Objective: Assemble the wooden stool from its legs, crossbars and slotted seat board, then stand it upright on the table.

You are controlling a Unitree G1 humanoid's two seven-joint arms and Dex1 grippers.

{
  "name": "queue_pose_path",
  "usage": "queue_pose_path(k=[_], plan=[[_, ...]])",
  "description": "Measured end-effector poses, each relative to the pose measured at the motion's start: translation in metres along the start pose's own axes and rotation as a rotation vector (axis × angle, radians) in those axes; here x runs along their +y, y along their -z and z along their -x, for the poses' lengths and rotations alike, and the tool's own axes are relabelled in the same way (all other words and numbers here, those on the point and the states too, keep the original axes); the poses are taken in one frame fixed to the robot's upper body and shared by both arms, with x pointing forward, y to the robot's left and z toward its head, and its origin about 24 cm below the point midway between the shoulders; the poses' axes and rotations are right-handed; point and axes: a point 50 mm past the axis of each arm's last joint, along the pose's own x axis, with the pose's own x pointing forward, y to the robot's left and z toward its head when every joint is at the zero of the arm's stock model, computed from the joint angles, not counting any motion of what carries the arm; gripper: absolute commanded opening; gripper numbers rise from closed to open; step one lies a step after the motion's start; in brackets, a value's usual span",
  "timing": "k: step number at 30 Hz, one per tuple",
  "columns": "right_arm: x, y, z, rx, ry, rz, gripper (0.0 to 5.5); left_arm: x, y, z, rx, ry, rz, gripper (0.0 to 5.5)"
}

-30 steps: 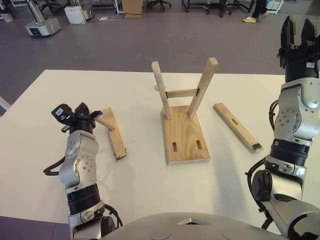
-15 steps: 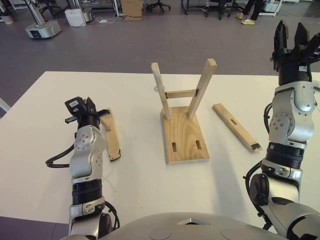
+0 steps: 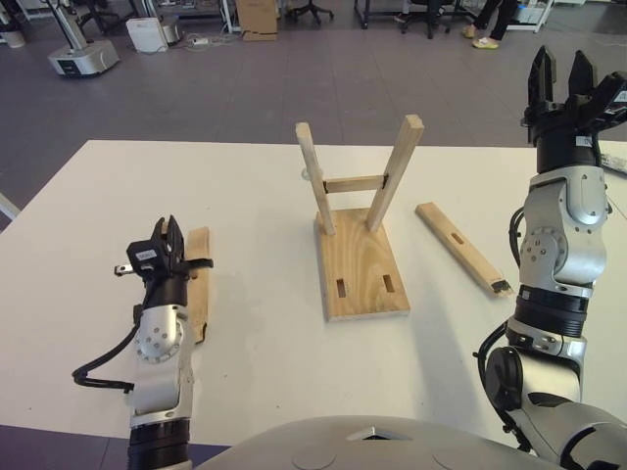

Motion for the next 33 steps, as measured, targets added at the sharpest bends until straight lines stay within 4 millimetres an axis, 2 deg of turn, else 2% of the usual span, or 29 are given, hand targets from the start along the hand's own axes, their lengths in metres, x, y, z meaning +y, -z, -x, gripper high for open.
queue_pose_path(k=[8, 20, 21, 22, 24, 29, 33], plan=[[0.000, 0.000, 0.000, 0.000, -0.003, -0.001, 2.61, 0.004, 0.002, 0.017, -0.022, -0.016, 0.052, 0.40], [0.005, 0.002, 0.000, -0.002, -0.021, -0.035, 2.61, 0.001, 0.001, 0.021, -0.019, 0.011, 0.022, 0.40], [0.006, 0.002, 0.000, -0.005, -0.027, -0.041, 2.61, 0.001, 0.001, 0.021, -0.020, 0.009, 0.013, 0.79], [0.007, 0.001, 0.000, -0.008, -0.032, -0.047, 2.61, 0.002, 0.002, 0.020, -0.013, 0.010, 0.003, 0.96], [0.007, 0.000, 0.000, -0.016, -0.035, -0.050, 2.61, 0.006, 0.022, 0.029, 0.121, 0.002, -0.019, 1.34], [0.013, -0.002, 0.001, -0.027, -0.044, -0.058, 2.61, 0.006, -0.003, 0.016, 0.057, 0.053, -0.028, 2.26], [0.014, 0.000, 0.004, -0.020, -0.033, -0.071, 2.61, 0.006, -0.010, 0.025, 0.177, 0.094, -0.053, 2.99]])
